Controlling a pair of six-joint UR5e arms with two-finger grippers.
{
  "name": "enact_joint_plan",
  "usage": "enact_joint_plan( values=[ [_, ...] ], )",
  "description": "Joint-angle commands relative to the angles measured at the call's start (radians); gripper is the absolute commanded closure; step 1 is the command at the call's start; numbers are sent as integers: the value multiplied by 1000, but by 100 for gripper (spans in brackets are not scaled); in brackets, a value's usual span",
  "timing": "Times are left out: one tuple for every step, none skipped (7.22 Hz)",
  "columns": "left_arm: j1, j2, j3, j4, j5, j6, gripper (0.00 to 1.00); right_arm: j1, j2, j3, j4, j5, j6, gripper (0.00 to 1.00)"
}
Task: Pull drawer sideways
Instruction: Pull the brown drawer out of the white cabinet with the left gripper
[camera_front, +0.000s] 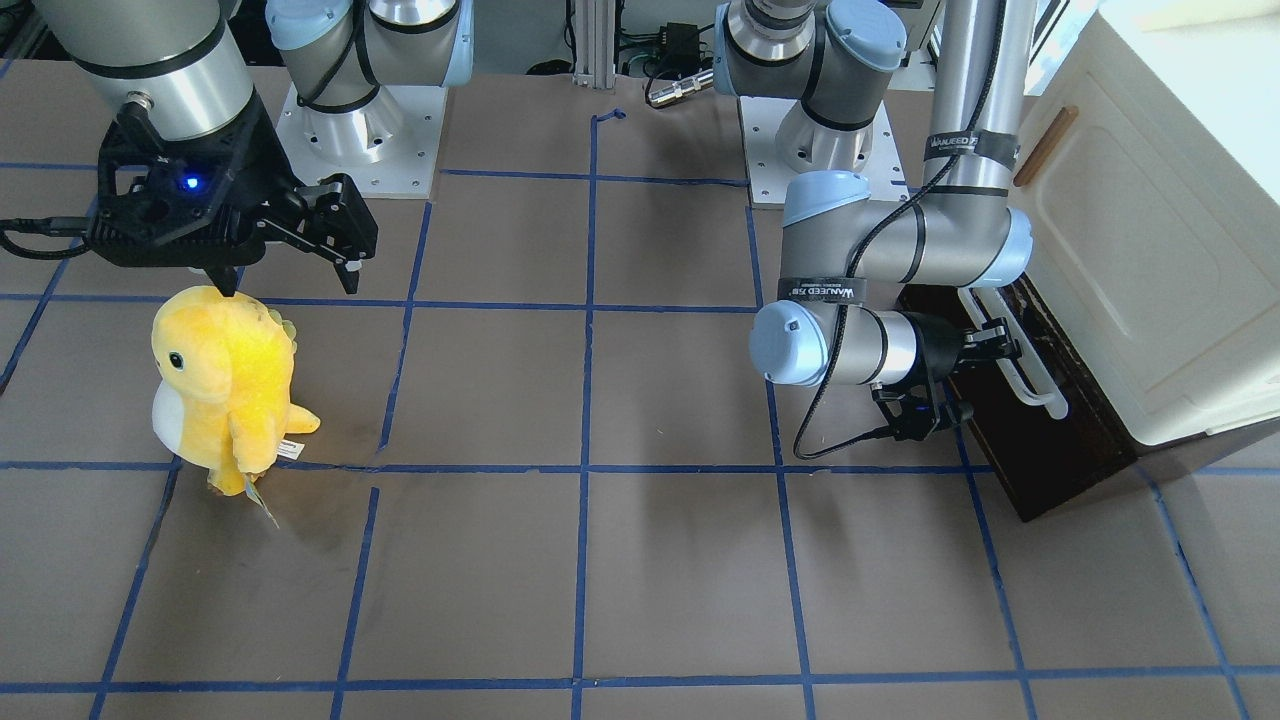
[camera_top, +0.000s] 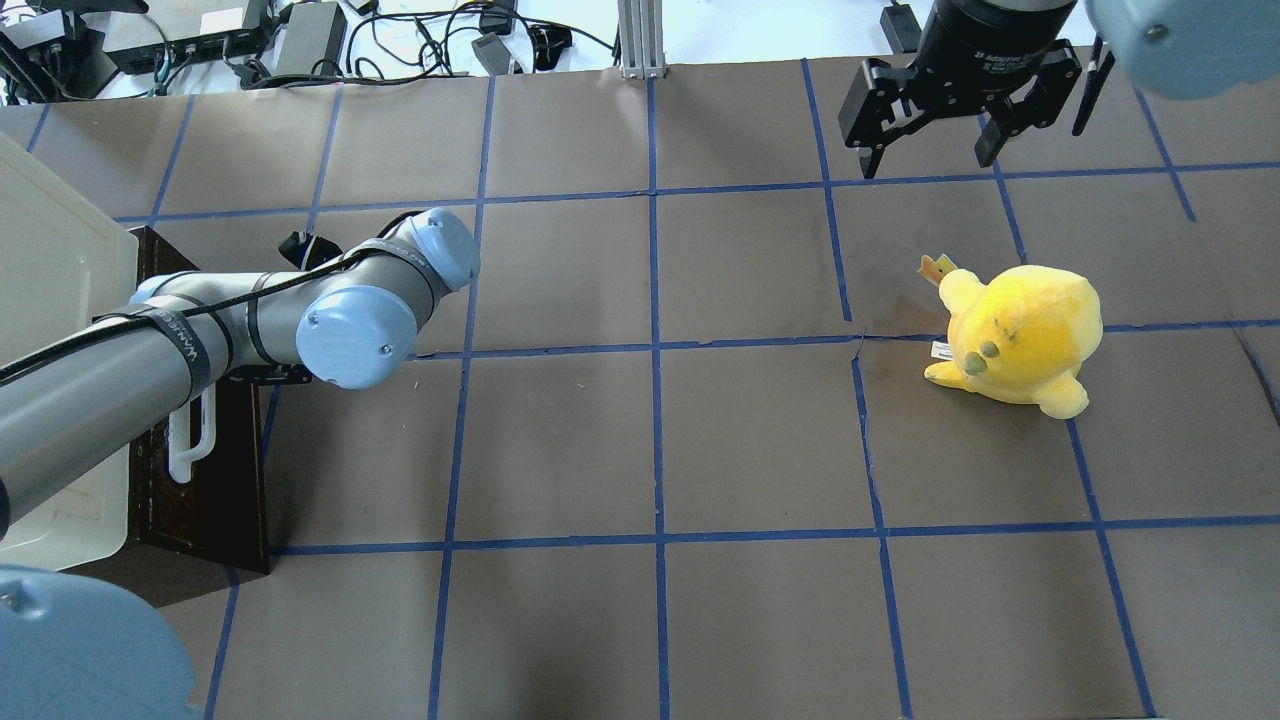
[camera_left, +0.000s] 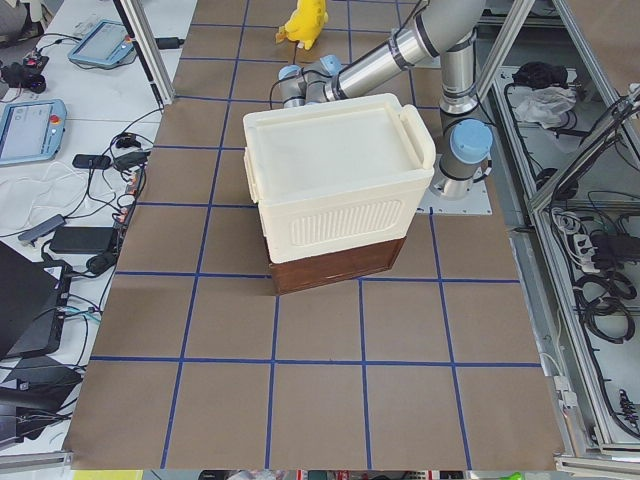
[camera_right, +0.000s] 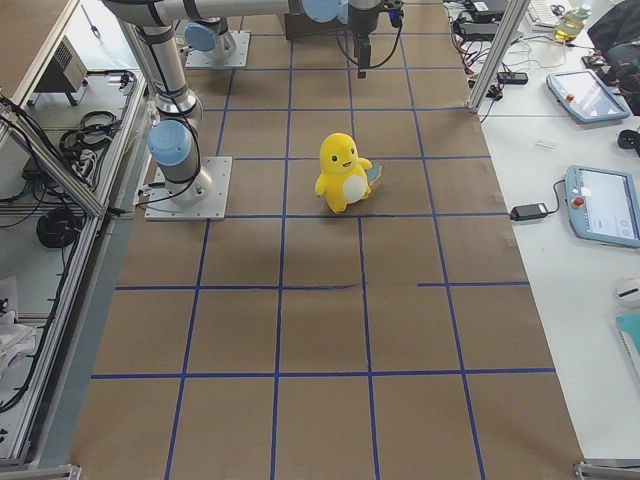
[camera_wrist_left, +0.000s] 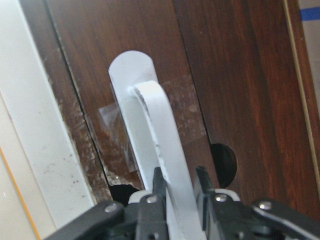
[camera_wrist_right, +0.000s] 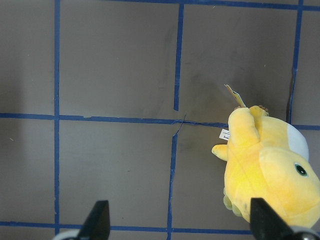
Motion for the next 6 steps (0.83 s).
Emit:
enact_joint_plan(
  values=[
    [-6,-1,3,3,0,4,84,0,0,0,0,0,0,0],
    [-6,-3,14,3,-1,8,84,0,0,0,0,0,-2,0],
    [-13,-6,29,0,-3,13,84,0,0,0,0,0,0,0],
    [-38,-9,43,-2,-4,13,84,0,0,0,0,0,0,0],
    [-43,-9,52,-3,-24,14,84,0,0,0,0,0,0,0],
    [-46,-9,52,-5,-27,13,84,0,0,0,0,0,0,0]
  ],
)
